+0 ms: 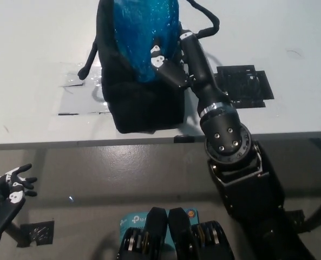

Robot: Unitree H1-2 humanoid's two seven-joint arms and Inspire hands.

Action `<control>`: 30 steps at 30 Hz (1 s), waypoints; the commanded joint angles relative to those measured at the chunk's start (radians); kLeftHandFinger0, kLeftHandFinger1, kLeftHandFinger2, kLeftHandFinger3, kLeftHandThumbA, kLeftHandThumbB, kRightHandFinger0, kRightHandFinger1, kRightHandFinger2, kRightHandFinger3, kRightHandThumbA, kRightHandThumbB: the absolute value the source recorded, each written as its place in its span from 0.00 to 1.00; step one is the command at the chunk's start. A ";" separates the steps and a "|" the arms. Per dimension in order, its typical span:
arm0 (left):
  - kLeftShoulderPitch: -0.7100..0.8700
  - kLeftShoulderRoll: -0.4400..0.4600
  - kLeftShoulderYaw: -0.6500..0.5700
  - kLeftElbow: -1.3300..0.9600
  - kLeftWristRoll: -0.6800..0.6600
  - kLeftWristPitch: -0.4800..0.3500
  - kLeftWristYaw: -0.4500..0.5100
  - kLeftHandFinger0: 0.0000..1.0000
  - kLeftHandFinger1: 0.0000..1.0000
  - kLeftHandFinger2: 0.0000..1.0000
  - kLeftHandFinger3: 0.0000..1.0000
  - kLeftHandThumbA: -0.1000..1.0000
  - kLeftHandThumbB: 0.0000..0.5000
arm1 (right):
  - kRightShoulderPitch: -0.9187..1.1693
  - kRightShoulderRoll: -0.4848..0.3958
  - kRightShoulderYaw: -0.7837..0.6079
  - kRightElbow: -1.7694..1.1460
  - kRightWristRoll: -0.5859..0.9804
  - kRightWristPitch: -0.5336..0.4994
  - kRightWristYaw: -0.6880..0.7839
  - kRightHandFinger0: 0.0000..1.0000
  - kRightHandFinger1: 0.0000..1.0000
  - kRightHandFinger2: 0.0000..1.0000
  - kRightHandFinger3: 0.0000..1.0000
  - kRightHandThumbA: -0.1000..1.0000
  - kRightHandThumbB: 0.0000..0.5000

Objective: The robot uses its right hand to pick up a stack of plates kept in the middle of the desk and put it inside a bag kept next to it

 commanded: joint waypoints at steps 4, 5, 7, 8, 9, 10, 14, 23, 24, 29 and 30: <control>0.006 0.028 0.001 -0.013 0.002 -0.046 -0.020 0.57 0.71 0.80 1.00 0.00 0.17 | -0.149 -0.067 0.043 -0.001 -0.145 0.071 0.001 0.00 0.00 0.28 0.03 0.00 0.67; 0.006 0.028 0.001 -0.012 0.002 -0.048 -0.021 0.57 0.71 0.81 1.00 0.00 0.17 | -0.156 -0.074 0.049 -0.002 -0.158 0.082 0.004 0.00 0.00 0.24 0.00 0.00 0.67; 0.004 0.028 0.000 -0.013 0.002 -0.047 -0.021 0.55 0.70 0.80 1.00 0.00 0.19 | -0.174 -0.087 0.063 -0.011 -0.222 0.130 0.042 0.00 0.00 0.21 0.06 0.00 0.69; 0.005 0.029 0.000 -0.014 0.001 -0.049 -0.023 0.55 0.70 0.80 1.00 0.00 0.19 | -0.175 -0.087 0.059 -0.013 -0.246 0.130 0.063 0.00 0.00 0.21 0.02 0.00 0.73; 0.008 0.026 0.001 -0.013 -0.001 -0.054 -0.022 0.55 0.70 0.80 1.00 0.00 0.20 | -0.181 -0.085 0.057 -0.012 -0.276 0.130 0.090 0.00 0.00 0.22 0.00 0.00 0.75; 0.011 0.022 0.000 -0.024 0.001 -0.044 -0.018 0.56 0.70 0.80 1.00 0.00 0.18 | -0.194 -0.094 0.067 -0.019 -0.382 0.130 0.178 0.00 0.02 0.36 0.07 0.00 0.77; 0.011 0.023 0.001 -0.013 -0.005 -0.063 -0.024 0.57 0.71 0.80 1.00 0.00 0.17 | -0.209 -0.063 0.031 -0.035 -0.503 0.130 0.307 0.00 0.09 0.51 0.31 0.00 0.77; 0.007 0.024 -0.001 -0.006 -0.001 -0.059 -0.023 0.58 0.73 0.82 1.00 0.00 0.14 | -0.202 0.042 -0.076 -0.043 -0.578 0.130 0.416 0.00 0.02 0.42 0.31 0.00 0.64; 0.007 0.024 0.000 -0.005 -0.003 -0.061 -0.024 0.58 0.72 0.82 1.00 0.00 0.14 | -0.194 0.075 -0.119 -0.039 -0.605 0.130 0.447 0.00 0.04 0.43 0.36 0.00 0.62; 0.007 0.028 -0.004 -0.002 -0.001 -0.079 -0.032 0.59 0.73 0.81 1.00 0.00 0.08 | -0.157 0.119 -0.175 -0.028 -0.635 0.130 0.458 0.00 0.05 0.41 0.32 0.00 0.75; 0.007 0.028 -0.004 -0.002 0.000 -0.078 -0.032 0.60 0.73 0.81 1.00 0.00 0.08 | -0.153 0.121 -0.178 -0.027 -0.634 0.130 0.456 0.00 0.05 0.40 0.31 0.00 0.77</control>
